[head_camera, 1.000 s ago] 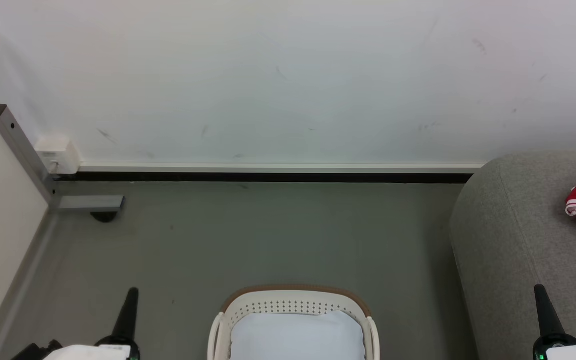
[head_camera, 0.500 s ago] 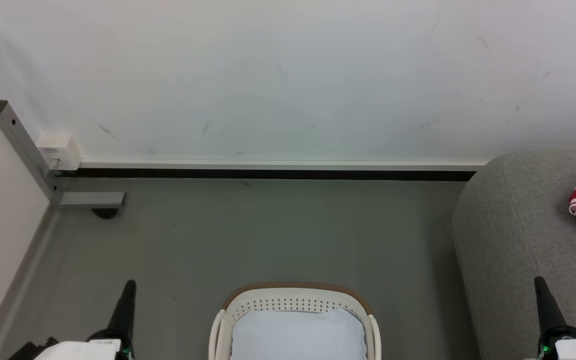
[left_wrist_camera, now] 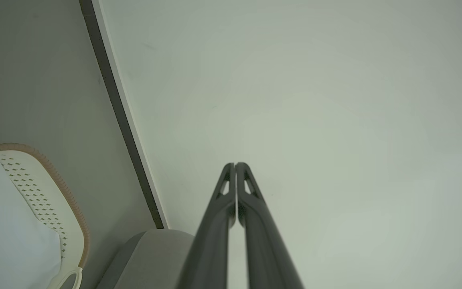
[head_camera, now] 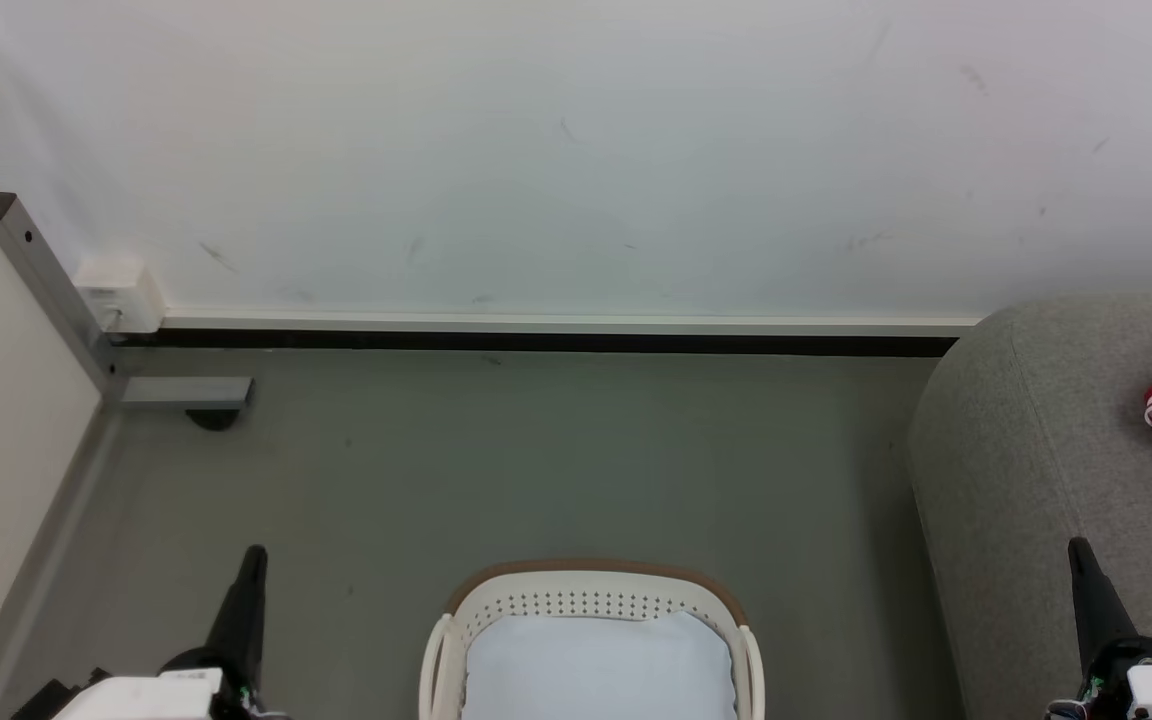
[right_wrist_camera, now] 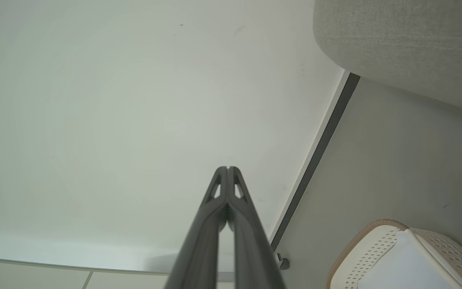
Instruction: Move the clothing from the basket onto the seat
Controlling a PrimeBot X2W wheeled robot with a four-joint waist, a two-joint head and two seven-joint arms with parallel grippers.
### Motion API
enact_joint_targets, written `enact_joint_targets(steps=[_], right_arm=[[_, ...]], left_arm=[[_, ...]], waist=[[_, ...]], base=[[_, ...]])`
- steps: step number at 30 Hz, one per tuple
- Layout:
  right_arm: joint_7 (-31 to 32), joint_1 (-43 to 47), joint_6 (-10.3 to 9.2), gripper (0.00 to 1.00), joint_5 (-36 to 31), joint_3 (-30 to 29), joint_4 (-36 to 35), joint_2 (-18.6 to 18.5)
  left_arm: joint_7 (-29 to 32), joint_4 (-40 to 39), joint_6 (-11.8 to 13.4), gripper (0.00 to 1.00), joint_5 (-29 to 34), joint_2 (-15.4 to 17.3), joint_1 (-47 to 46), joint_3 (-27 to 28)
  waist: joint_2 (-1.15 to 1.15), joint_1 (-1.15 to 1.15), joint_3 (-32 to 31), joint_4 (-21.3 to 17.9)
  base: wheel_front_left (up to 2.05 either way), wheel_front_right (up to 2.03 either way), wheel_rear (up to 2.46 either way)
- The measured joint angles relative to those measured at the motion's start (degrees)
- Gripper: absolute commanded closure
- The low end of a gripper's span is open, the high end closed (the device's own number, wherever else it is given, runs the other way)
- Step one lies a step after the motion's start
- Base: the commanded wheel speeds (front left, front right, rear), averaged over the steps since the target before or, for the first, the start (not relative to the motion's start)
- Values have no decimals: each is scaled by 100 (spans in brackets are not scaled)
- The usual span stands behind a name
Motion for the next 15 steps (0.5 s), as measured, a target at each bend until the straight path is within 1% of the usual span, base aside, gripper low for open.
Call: enact_joint_targets(steps=[10,15], right_arm=[[120,-22,0,100,425,-13,-29,-7],[124,-30,0,100,545,-16,-37,-9]], left_arm=[[92,-47,-19,100,-379,0,-34,49],[113,-57,-27,100,-447,0,-43,62]], waist=[[0,0,35,18],[0,0,43,22]], base=[[0,0,0],[0,0,0]])
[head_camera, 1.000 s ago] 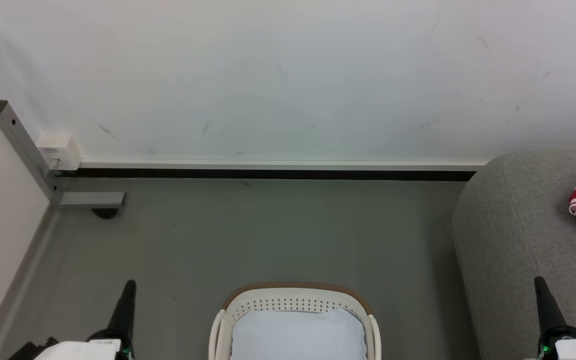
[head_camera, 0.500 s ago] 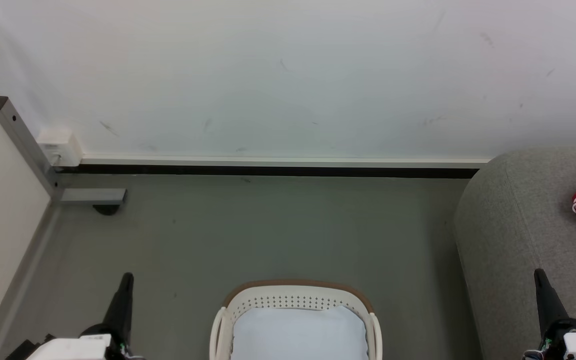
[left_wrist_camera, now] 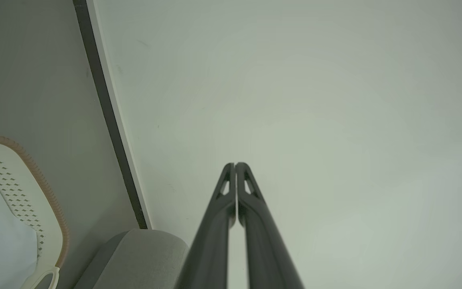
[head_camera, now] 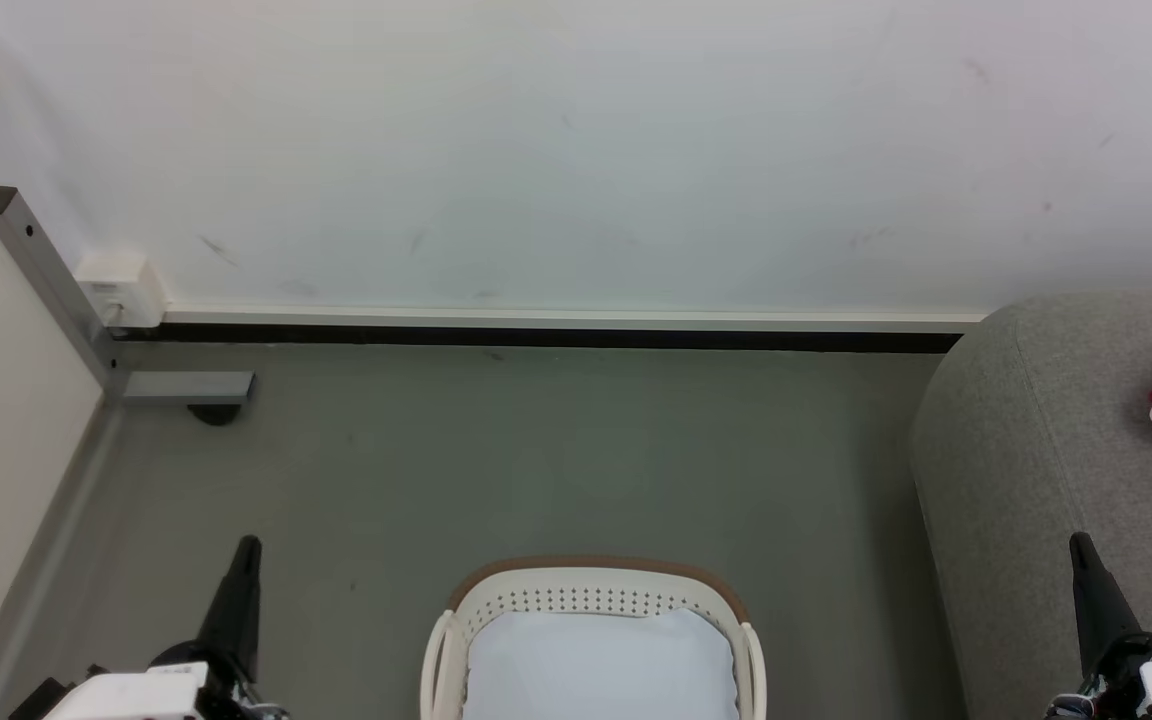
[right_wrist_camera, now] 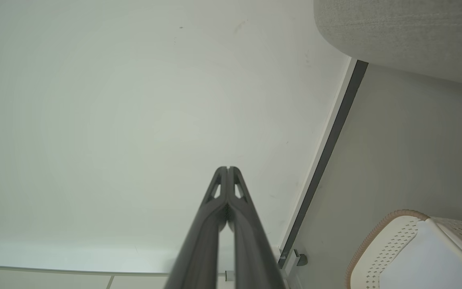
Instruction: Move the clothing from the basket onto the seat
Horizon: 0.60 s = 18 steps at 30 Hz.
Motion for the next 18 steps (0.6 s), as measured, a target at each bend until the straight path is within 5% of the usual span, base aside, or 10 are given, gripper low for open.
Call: enact_joint_targets(steps=[18], right_arm=[[1,0,0,100,0,0,-1,0]], left_arm=[[1,0,0,100,-3,0,-1,0]], waist=[[0,0,0,0]], base=[[0,0,0]])
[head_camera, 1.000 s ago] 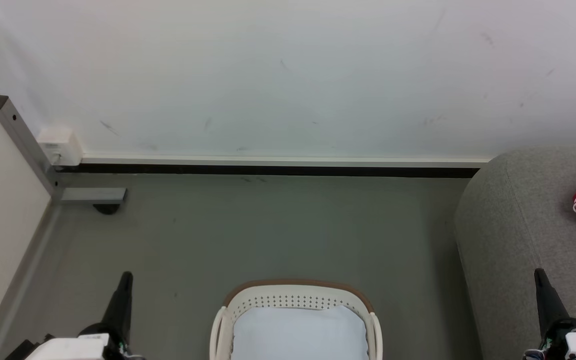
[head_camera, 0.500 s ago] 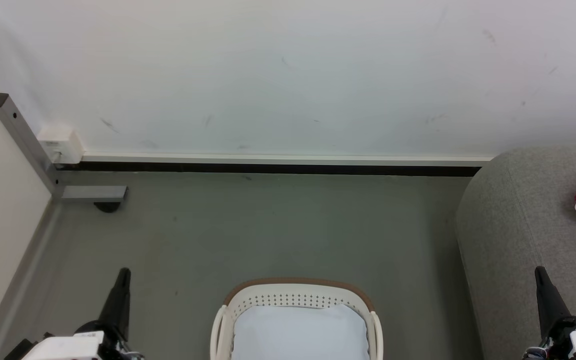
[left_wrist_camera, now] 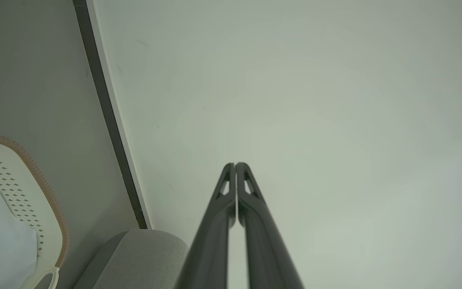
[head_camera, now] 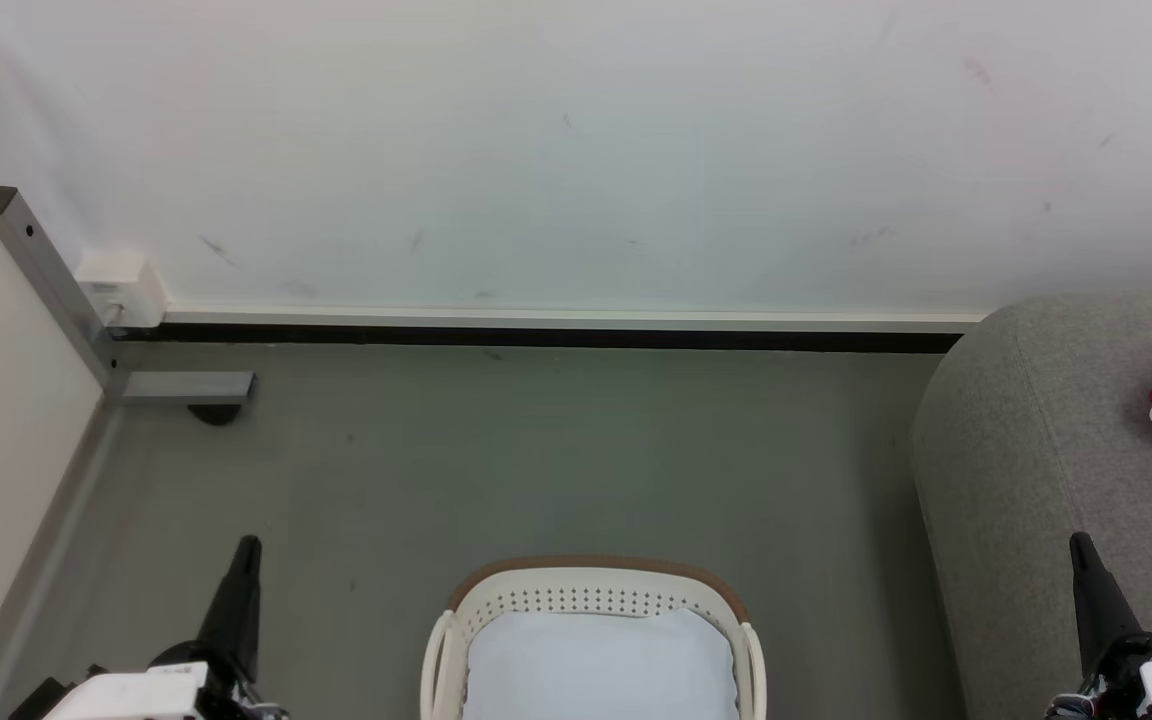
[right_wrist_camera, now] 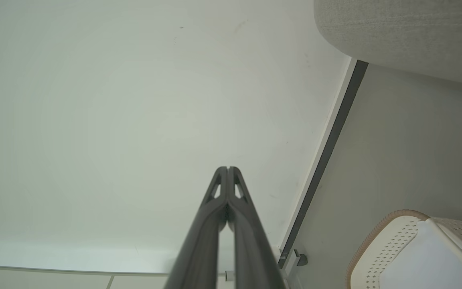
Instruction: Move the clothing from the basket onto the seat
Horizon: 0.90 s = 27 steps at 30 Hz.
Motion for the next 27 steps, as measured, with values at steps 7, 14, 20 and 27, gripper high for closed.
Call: enact_joint_targets(steps=[7,14,20,27], right_arm=[[-1,-1,0,100,0,0,0,0],[-1,-1,0,100,0,0,-1,0],[-1,-1,0,100,0,0,-1,0],[0,-1,0,100,0,0,-1,0]], left_arm=[[-1,0,0,100,0,0,0,0],[0,-1,0,100,0,0,0,0],[-1,-1,0,100,0,0,0,0],[0,-1,0,100,0,0,0,0]], waist=[[0,0,0,0],[0,0,0,0],[0,0,0,0],[0,0,0,0]], base=[[0,0,0],[0,0,0],[0,0,0],[0,0,0]])
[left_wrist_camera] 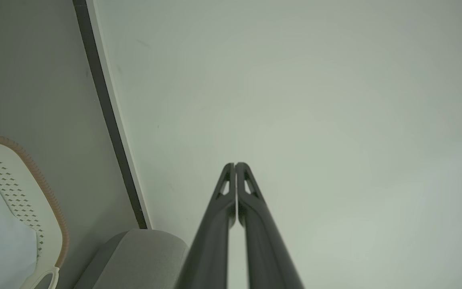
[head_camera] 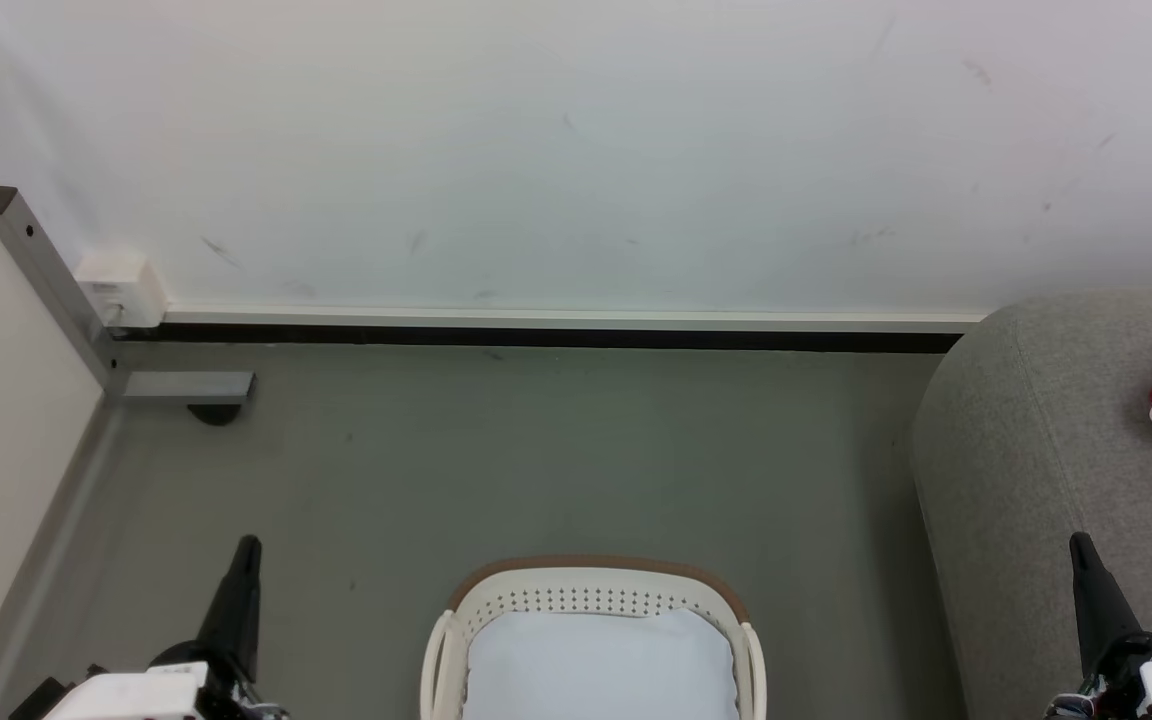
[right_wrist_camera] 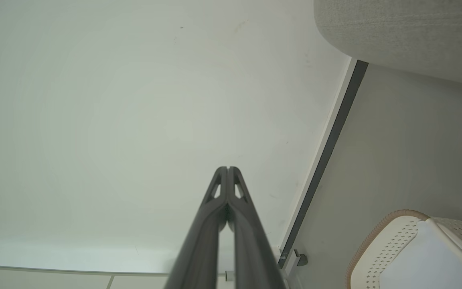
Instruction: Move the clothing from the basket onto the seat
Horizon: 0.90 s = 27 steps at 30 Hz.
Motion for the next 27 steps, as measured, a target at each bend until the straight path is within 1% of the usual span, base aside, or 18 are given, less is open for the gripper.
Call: enact_joint_targets(steps=[27], right_arm=[[-1,0,0,100,0,0,0,0]], left_arm=[[0,0,0,100,0,0,-1,0]], waist=[[0,0,0,0]], base=[[0,0,0]])
